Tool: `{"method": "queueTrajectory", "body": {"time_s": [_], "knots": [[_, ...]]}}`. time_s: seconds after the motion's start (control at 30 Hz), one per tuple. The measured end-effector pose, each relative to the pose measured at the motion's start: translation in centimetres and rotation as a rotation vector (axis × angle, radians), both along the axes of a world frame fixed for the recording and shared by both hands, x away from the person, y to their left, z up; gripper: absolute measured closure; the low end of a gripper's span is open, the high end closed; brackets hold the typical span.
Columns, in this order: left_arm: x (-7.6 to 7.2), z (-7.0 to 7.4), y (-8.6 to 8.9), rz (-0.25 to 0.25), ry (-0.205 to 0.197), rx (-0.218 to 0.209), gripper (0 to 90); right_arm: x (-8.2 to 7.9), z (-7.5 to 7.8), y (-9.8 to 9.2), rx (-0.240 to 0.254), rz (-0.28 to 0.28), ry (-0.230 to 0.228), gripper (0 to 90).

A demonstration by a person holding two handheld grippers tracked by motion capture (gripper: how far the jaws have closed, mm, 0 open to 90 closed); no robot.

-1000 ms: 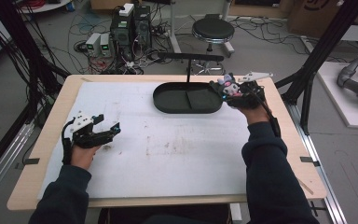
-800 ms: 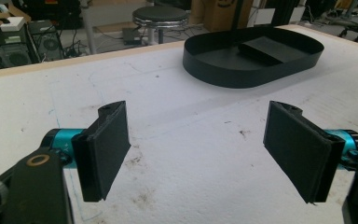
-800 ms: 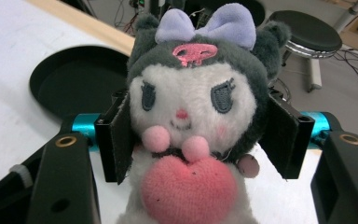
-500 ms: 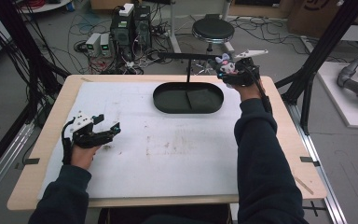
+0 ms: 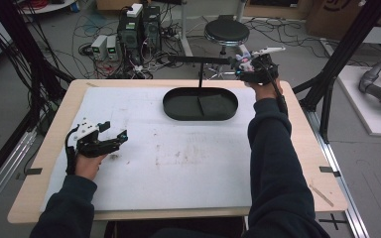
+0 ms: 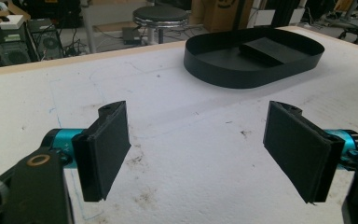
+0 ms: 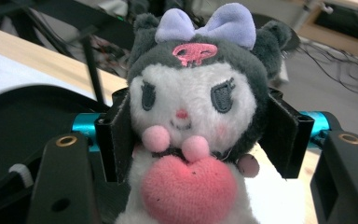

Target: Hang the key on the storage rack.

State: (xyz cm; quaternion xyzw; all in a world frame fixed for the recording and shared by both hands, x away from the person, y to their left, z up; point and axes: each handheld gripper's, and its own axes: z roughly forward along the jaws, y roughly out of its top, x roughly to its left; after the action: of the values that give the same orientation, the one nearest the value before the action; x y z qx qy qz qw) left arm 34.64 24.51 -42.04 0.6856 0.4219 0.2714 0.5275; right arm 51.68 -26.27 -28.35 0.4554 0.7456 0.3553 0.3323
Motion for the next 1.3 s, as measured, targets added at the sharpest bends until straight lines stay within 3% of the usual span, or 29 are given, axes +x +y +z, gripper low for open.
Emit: {"method": "queueTrajectory", "body": {"time_s": [0.27,0.33,0.53,0.6,0.93,1.03,1.1,1.3], "knots": [[0.0,0.0,0.0,0.000,-0.001,0.003,22.4,-0.3,-2.3,-0.2,-0.028,-0.037,0.072,35.0],[0.0,0.0,-0.1,0.000,-0.001,0.003,22.4,-0.1,-3.1,0.1,-0.020,-0.039,0.106,35.1],[0.0,0.0,0.0,0.001,0.001,0.004,22.4,0.6,-4.9,1.6,-0.024,-0.011,0.153,35.4],[0.0,0.0,-0.1,0.000,0.001,0.003,22.4,0.9,-5.5,2.4,-0.003,-0.013,0.163,35.4],[-0.1,0.0,0.0,-0.003,-0.001,0.001,22.4,1.6,-6.9,3.9,0.121,-0.020,0.154,32.9],[-0.1,0.0,-0.1,-0.006,0.000,0.003,22.4,1.5,-7.1,4.0,0.117,-0.015,0.152,28.6],[-0.1,0.0,-0.1,-0.006,-0.001,0.004,22.4,1.5,-7.2,4.0,0.118,-0.020,0.181,26.8],[-0.2,0.1,-0.1,-0.007,-0.005,0.007,22.4,0.1,-6.5,3.5,0.136,0.005,0.152,23.3]]}}
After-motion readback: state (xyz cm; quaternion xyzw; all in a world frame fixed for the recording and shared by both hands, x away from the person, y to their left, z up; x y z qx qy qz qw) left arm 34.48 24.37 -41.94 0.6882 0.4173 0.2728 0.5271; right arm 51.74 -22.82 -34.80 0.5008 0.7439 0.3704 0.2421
